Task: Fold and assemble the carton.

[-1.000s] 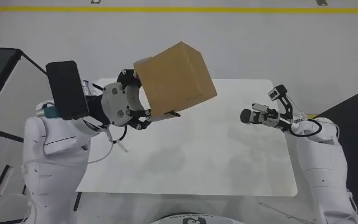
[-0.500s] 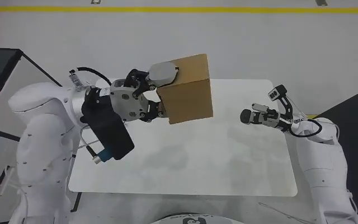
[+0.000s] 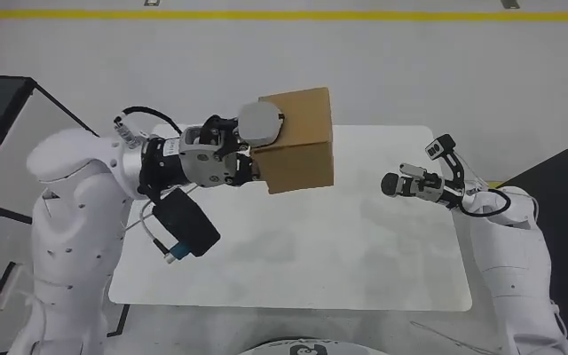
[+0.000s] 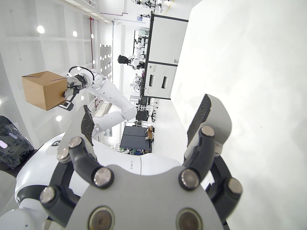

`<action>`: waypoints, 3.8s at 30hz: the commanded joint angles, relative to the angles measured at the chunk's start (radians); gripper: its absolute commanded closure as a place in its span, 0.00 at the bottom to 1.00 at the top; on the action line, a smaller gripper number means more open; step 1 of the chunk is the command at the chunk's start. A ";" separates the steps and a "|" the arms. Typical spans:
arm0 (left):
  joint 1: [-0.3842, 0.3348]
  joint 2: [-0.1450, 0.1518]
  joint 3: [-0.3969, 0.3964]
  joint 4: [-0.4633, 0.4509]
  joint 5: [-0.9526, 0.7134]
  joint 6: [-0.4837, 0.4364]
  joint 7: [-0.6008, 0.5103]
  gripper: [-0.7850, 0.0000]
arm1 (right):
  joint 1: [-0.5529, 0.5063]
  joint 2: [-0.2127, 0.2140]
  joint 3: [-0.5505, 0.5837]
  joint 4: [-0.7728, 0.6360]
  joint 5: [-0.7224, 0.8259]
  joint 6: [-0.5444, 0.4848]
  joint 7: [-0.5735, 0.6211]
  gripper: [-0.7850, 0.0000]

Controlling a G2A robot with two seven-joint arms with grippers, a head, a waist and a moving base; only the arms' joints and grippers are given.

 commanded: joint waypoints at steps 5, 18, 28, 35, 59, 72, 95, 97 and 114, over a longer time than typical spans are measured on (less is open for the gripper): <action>0.019 0.025 -0.028 -0.003 0.281 0.242 0.118 1.00 | 0.000 0.000 0.000 0.000 0.000 0.000 0.000 0.00; 0.006 0.060 -0.072 -0.023 0.597 0.604 0.256 1.00 | 0.000 0.000 0.000 0.000 0.000 0.000 0.000 0.00; 0.006 0.062 -0.070 -0.030 0.623 0.629 0.241 1.00 | 0.000 0.000 0.000 0.000 0.000 0.000 0.000 0.00; 0.012 0.073 -0.077 -0.049 0.861 0.909 0.236 1.00 | 0.000 0.000 0.000 0.000 0.000 0.000 0.000 0.00; 0.009 0.104 -0.136 -0.062 0.925 1.308 0.205 1.00 | 0.000 0.000 0.000 0.000 0.000 0.000 0.000 0.00; 0.005 0.101 -0.098 -0.023 0.904 1.513 0.085 1.00 | 0.000 0.000 0.000 0.000 0.000 0.000 0.000 0.00; 0.087 0.100 -0.008 0.047 0.346 1.217 0.037 1.00 | 0.000 0.000 0.000 0.000 0.000 0.000 0.000 0.00; 0.087 0.100 -0.008 0.047 0.346 1.217 0.037 1.00 | 0.000 0.000 0.000 0.000 0.000 0.000 0.000 0.00; 0.233 0.082 0.046 0.029 -0.102 1.011 -0.069 1.00 | 0.000 0.000 0.000 0.000 0.000 0.000 0.000 0.00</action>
